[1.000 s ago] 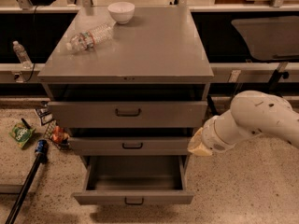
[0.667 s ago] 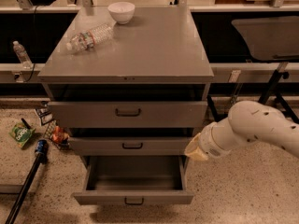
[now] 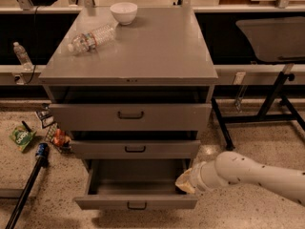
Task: Close bottom drawer
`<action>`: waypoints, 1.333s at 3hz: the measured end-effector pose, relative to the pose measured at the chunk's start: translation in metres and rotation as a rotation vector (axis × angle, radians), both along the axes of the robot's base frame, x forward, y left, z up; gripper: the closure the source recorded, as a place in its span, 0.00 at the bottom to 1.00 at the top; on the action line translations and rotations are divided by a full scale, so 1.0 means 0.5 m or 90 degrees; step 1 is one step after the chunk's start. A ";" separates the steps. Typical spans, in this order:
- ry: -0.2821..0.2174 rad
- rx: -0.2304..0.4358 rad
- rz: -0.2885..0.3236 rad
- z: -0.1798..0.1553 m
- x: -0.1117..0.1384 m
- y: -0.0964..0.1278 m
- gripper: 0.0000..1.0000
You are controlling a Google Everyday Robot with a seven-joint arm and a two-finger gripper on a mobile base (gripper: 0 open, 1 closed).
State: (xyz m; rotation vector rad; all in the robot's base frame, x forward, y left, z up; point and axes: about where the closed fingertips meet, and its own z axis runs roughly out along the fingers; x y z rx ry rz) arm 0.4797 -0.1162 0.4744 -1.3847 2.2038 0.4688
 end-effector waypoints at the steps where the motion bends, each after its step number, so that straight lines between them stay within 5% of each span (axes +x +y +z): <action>1: -0.033 0.001 0.012 -0.144 0.022 0.038 1.00; 2: -0.041 -0.039 0.057 -0.262 0.045 0.067 1.00; 4: -0.040 -0.040 0.070 -0.305 0.049 0.088 1.00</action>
Offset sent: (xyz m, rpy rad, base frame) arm 0.0404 0.0499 -0.2037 -0.1600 -0.0757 0.1934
